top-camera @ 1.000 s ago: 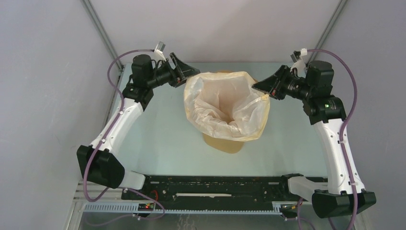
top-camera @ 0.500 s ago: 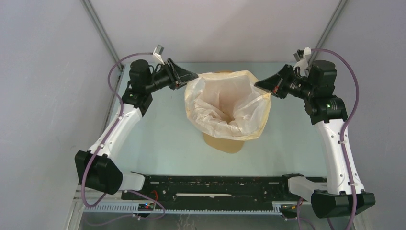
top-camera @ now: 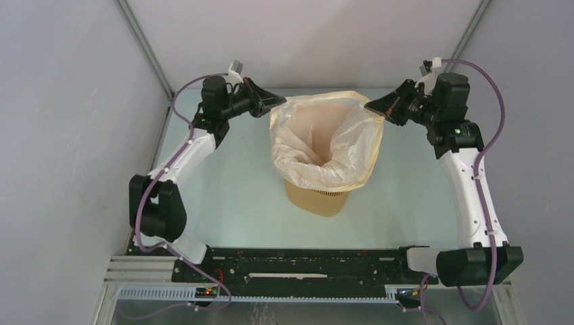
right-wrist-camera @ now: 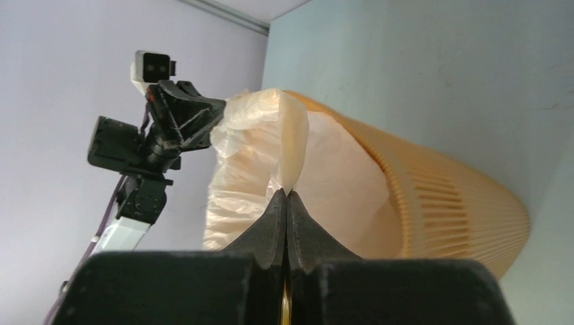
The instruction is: Put the trash bags into the trash bin
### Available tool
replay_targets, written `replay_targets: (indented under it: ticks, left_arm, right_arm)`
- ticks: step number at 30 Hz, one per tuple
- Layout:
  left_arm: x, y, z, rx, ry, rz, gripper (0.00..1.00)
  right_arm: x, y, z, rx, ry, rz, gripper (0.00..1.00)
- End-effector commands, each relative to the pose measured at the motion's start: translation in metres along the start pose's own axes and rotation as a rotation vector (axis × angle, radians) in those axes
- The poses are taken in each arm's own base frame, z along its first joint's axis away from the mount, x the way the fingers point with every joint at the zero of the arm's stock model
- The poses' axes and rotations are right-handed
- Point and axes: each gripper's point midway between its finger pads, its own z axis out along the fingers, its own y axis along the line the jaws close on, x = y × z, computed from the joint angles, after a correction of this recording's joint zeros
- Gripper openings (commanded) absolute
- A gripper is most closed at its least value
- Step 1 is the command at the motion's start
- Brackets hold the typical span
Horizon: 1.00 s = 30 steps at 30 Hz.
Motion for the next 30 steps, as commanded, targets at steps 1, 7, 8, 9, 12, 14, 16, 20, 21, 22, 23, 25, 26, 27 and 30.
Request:
replay_targets:
  ticks: [1, 7, 8, 9, 12, 14, 16, 20, 21, 22, 23, 25, 26, 27, 30]
  left_arm:
    - [-0.031, -0.025, 0.013, 0.097, -0.072, -0.01, 0.02]
    - [-0.036, 0.007, 0.031, 0.034, -0.069, -0.07, 0.02]
    - [-0.034, 0.014, 0.033, 0.024, -0.063, -0.087, 0.02]
    - [-0.032, 0.02, 0.034, 0.014, -0.06, -0.1, 0.02]
    - [-0.023, 0.039, 0.035, -0.03, -0.045, -0.119, 0.02]
    - [-0.015, 0.057, 0.034, -0.083, -0.022, -0.14, 0.02]
    - [-0.004, 0.067, 0.031, -0.107, 0.004, -0.157, 0.02]
    - [0.018, 0.077, 0.012, -0.151, 0.027, -0.146, 0.07]
    - [0.024, 0.081, 0.007, -0.171, 0.035, -0.138, 0.08]
    - [0.029, 0.082, 0.001, -0.188, 0.039, -0.134, 0.08]
    - [0.033, 0.084, -0.004, -0.199, 0.042, -0.135, 0.08]
    - [0.041, 0.082, -0.012, -0.201, 0.045, -0.133, 0.1]
    - [0.044, 0.082, -0.016, -0.204, 0.047, -0.135, 0.12]
    - [0.047, 0.079, -0.019, -0.203, 0.048, -0.139, 0.15]
    - [0.045, 0.059, -0.027, -0.167, 0.036, -0.137, 0.31]
  right_arm:
    - [-0.024, -0.01, 0.007, 0.046, -0.064, -0.095, 0.0]
    - [-0.03, -0.043, 0.017, 0.111, -0.046, -0.082, 0.0]
    - [-0.03, -0.049, 0.017, 0.124, -0.046, -0.079, 0.0]
    - [-0.031, -0.055, 0.017, 0.136, -0.045, -0.075, 0.0]
    - [-0.027, -0.076, 0.018, 0.172, -0.034, -0.051, 0.0]
    - [-0.017, -0.089, 0.021, 0.193, -0.002, -0.028, 0.0]
    - [-0.004, -0.099, 0.022, 0.208, 0.043, 0.001, 0.0]
    - [0.014, -0.109, 0.019, 0.226, 0.091, 0.016, 0.0]
    - [0.017, -0.112, 0.017, 0.233, 0.096, 0.018, 0.0]
    - [0.021, -0.114, 0.016, 0.24, 0.105, 0.024, 0.0]
    - [0.025, -0.115, 0.016, 0.24, 0.118, 0.029, 0.0]
    - [0.037, -0.119, 0.015, 0.246, 0.154, 0.031, 0.0]
    - [0.042, -0.12, 0.015, 0.252, 0.165, 0.023, 0.0]
    - [0.045, -0.121, 0.014, 0.257, 0.173, 0.011, 0.0]
    - [0.045, -0.108, 0.007, 0.227, 0.164, -0.005, 0.11]
